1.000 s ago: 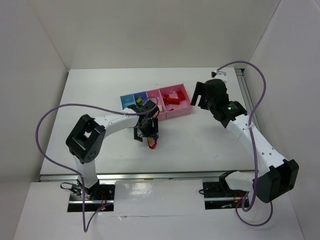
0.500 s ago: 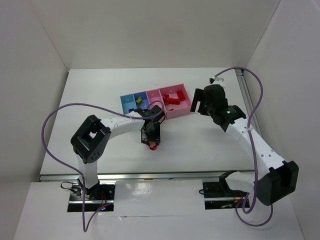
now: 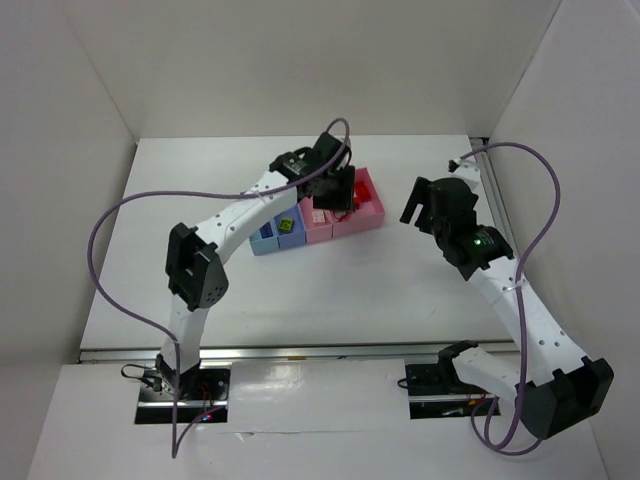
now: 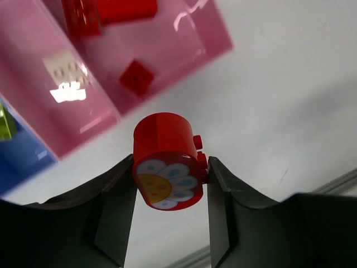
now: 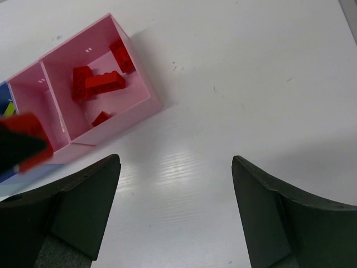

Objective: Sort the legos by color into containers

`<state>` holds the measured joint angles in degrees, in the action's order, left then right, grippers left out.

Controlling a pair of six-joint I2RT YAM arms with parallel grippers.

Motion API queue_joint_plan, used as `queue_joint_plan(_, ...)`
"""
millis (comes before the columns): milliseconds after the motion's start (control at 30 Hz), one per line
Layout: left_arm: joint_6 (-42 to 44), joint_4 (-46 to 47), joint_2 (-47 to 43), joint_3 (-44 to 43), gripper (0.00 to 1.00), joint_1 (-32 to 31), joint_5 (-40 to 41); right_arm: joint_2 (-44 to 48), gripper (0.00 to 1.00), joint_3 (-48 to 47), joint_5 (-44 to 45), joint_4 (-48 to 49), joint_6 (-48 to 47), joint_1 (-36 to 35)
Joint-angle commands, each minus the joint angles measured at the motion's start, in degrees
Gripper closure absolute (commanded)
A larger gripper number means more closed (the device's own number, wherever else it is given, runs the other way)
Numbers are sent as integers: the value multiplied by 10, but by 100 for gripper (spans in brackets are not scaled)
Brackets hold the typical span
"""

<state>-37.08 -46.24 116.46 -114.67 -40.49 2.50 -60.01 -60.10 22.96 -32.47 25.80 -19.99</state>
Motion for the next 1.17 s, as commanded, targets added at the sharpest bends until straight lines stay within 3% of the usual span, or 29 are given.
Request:
queue_joint_plan(0, 42, -23, 88, -99, 70, 37, -28, 37, 12, 11, 29, -11, 8, 3)
queue_joint_plan(100, 42, 16, 151, -173, 67, 52, -40, 38, 12, 6, 35, -11, 14, 8)
queue_joint_plan(167, 36, 60, 176, -196, 61, 63, -64, 38, 12, -1, 35, -26, 14, 8)
queue_joint_plan(233, 36, 71, 209, -210, 39, 71, -70, 38, 11, -1, 35, -31, 20, 8)
queue_joint_plan(267, 30, 71, 217, -228, 23, 77, -84, 38, 11, -8, 41, -36, 20, 8)
queue_joint_plan(400, 37, 89, 188, -205, 7, 77, -98, 38, 0, -7, 53, -43, 27, 8)
queue_joint_plan(667, 99, 115, 3, -70, 5, 48, -81, -2, 0, -6, 133, -77, 114, 14)
queue_joint_plan(800, 120, 130, -130, 94, 5, 48, 5, -25, 0, -13, 178, -91, 143, 14)
queue_joint_plan(933, 118, 125, -242, 218, 5, 48, 108, -33, 0, -6, 165, -68, 120, 14)
queue_joint_plan(1000, 112, 142, -302, 293, 4, 69, 117, -33, 0, 8, 158, -51, 115, 19)
queue_joint_plan(1133, 101, 147, -370, 363, 4, 81, 118, -20, 0, 46, 126, -7, 115, 19)
